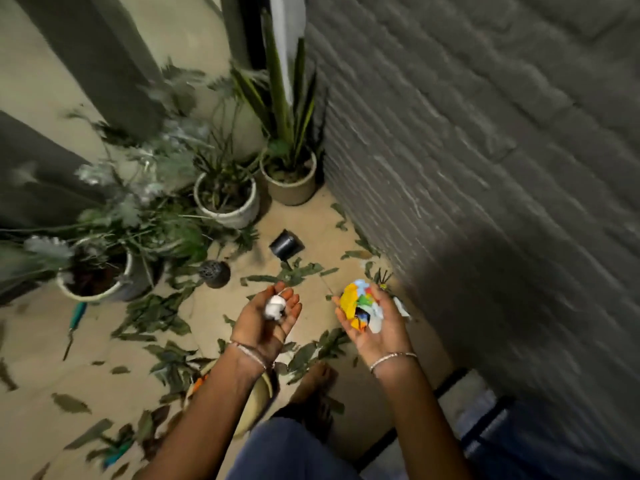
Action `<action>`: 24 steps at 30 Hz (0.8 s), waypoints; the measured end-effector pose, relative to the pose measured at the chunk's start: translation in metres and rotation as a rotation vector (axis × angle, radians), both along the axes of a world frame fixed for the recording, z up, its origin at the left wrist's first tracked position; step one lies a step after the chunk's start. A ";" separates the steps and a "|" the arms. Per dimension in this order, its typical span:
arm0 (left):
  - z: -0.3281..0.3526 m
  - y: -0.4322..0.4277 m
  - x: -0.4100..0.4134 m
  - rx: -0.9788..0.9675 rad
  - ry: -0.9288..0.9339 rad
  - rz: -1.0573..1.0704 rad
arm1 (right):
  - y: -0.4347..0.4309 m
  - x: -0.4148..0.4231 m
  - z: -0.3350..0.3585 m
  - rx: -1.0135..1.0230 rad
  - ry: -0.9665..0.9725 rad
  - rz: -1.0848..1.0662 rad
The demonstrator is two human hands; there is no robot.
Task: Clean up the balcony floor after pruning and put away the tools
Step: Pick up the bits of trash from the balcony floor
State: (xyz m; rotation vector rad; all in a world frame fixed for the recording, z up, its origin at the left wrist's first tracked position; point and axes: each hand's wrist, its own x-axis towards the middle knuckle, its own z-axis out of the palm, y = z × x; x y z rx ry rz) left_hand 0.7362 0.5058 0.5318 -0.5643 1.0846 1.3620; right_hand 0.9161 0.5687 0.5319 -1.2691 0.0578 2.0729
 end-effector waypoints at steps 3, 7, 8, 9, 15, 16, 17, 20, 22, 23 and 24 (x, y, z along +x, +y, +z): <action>0.047 -0.038 -0.023 0.063 -0.035 0.105 | -0.022 -0.024 0.047 0.067 -0.030 0.151; 0.092 -0.087 -0.066 0.133 -0.020 0.264 | -0.037 -0.068 0.093 0.142 -0.045 0.299; 0.101 -0.101 -0.079 0.149 -0.010 0.305 | -0.039 -0.083 0.103 0.181 -0.060 0.342; 0.110 -0.115 -0.092 0.171 -0.001 0.352 | -0.041 -0.099 0.115 0.215 -0.064 0.382; 0.141 -0.217 -0.166 0.245 0.024 0.642 | -0.072 -0.206 0.163 0.328 -0.003 0.625; 0.142 -0.237 -0.178 0.241 0.024 0.688 | -0.081 -0.225 0.165 0.328 0.002 0.658; 0.142 -0.255 -0.188 0.226 0.024 0.730 | -0.091 -0.242 0.165 0.328 0.007 0.687; 0.134 -0.327 -0.230 0.181 0.046 0.847 | -0.143 -0.313 0.160 0.302 0.029 0.781; 0.134 -0.373 -0.258 0.150 0.044 0.916 | -0.182 -0.358 0.157 0.263 0.069 0.809; 0.136 -0.399 -0.272 0.139 0.048 0.950 | -0.205 -0.383 0.157 0.246 0.096 0.837; 0.139 -0.422 -0.285 0.139 0.056 0.986 | -0.228 -0.405 0.159 0.226 0.114 0.867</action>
